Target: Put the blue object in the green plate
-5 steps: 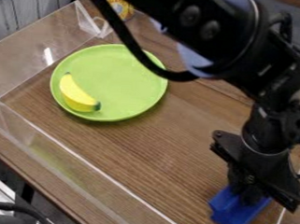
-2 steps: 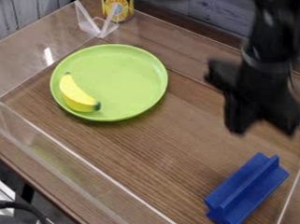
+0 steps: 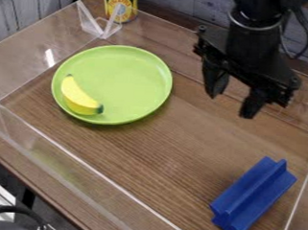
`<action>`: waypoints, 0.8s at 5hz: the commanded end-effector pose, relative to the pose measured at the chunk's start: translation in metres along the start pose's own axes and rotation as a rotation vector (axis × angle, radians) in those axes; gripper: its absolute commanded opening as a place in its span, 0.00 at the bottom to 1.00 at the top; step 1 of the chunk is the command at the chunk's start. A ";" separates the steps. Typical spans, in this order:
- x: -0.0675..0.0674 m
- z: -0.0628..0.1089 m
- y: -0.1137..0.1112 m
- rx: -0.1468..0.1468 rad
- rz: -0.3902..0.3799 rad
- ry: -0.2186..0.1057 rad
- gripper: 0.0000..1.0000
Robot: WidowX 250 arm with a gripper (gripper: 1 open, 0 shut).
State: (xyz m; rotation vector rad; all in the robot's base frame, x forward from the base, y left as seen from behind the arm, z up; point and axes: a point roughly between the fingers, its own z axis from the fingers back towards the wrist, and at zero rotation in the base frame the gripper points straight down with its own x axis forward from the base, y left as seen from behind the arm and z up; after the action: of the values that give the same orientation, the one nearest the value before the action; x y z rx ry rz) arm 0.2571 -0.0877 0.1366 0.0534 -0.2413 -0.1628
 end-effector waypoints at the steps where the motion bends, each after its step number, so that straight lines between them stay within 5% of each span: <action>1: -0.003 0.010 -0.017 -0.011 -0.012 -0.047 1.00; 4: -0.014 -0.015 -0.056 -0.030 -0.026 -0.090 1.00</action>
State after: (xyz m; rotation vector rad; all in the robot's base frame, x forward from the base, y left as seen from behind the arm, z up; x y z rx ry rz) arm 0.2371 -0.1385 0.1087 0.0277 -0.3048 -0.1914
